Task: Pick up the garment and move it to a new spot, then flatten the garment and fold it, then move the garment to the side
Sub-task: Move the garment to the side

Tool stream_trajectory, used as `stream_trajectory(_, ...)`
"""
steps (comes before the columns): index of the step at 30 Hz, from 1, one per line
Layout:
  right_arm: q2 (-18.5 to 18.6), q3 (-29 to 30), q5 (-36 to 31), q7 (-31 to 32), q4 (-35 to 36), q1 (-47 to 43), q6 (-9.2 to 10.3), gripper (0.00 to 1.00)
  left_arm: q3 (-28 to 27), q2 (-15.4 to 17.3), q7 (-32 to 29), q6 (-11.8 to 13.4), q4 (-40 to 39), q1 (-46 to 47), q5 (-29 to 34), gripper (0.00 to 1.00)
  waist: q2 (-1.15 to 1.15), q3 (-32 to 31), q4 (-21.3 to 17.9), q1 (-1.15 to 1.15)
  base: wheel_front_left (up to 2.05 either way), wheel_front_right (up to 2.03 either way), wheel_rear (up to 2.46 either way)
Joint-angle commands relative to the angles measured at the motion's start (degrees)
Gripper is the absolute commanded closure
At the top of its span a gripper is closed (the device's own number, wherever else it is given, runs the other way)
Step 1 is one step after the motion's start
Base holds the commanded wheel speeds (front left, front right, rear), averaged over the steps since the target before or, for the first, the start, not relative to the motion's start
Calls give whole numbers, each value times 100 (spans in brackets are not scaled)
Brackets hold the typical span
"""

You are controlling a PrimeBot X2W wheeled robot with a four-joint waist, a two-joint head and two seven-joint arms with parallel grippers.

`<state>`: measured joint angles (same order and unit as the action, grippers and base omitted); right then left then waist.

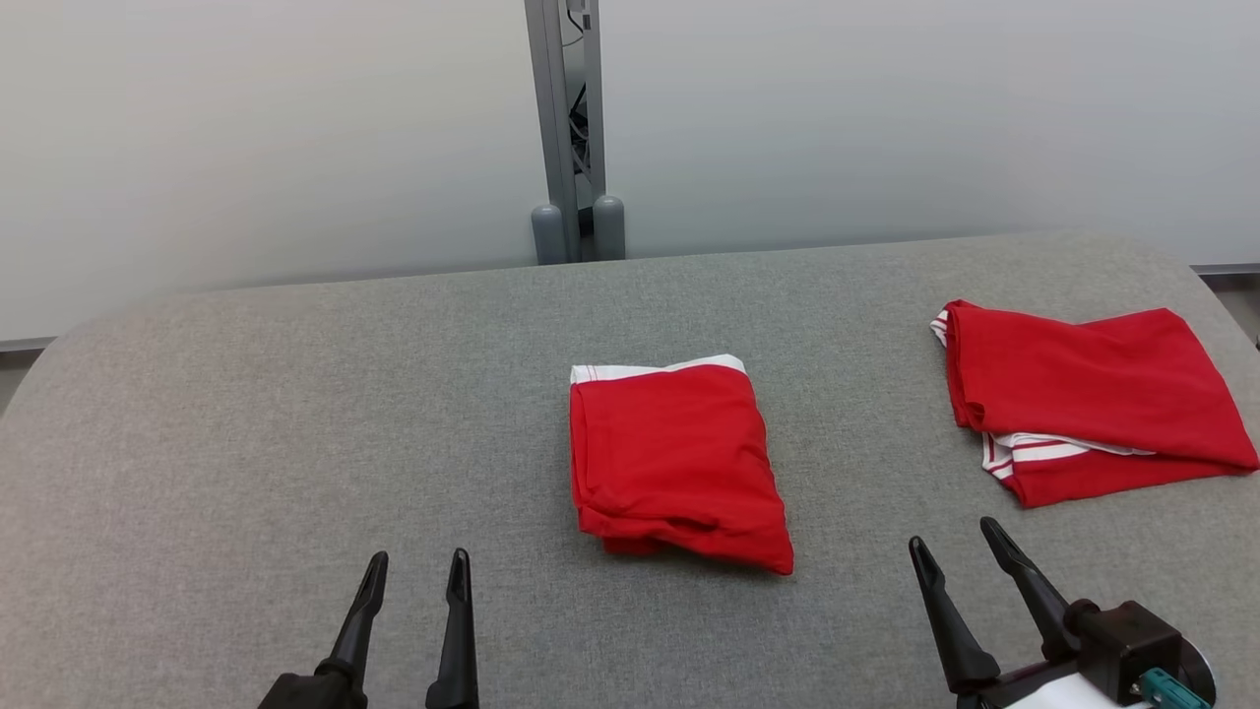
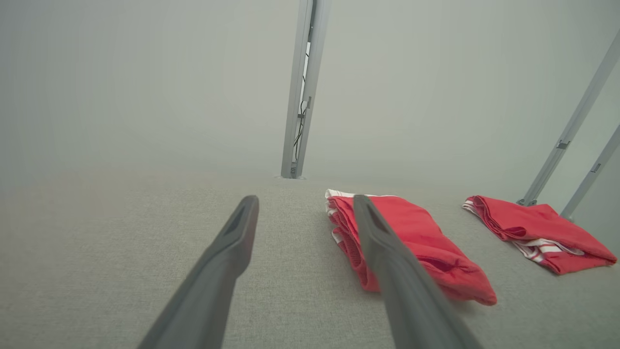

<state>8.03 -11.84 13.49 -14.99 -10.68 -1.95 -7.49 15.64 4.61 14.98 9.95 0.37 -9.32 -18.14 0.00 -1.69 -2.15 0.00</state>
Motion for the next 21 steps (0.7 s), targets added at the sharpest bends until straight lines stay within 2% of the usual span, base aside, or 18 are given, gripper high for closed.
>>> stream_trajectory(1,8,16,-36,-28,33,-65,0,0,-34,11,21,-20,-28,-44,38,0,0,-9,3,0,0,0,0)
stream_trajectory(6,-53,15,-23,-28,45,-81,0,0,-70,-7,22,-95,-28,-76,138,0,0,-19,15,0,0,0,0)
stream_trajectory(11,-138,-177,260,-29,-313,178,0,0,-57,-27,22,-174,-16,-5,224,0,0,50,65,0,0,0,0)
stream_trajectory(14,-167,-444,915,86,-912,677,0,0,31,-39,22,-242,18,113,323,0,0,165,193,0,0,0,0)
stream_trajectory(21,-10,-787,2402,464,-1756,1860,0,0,153,-46,22,-358,24,423,478,0,0,627,527,0,0,0,0)
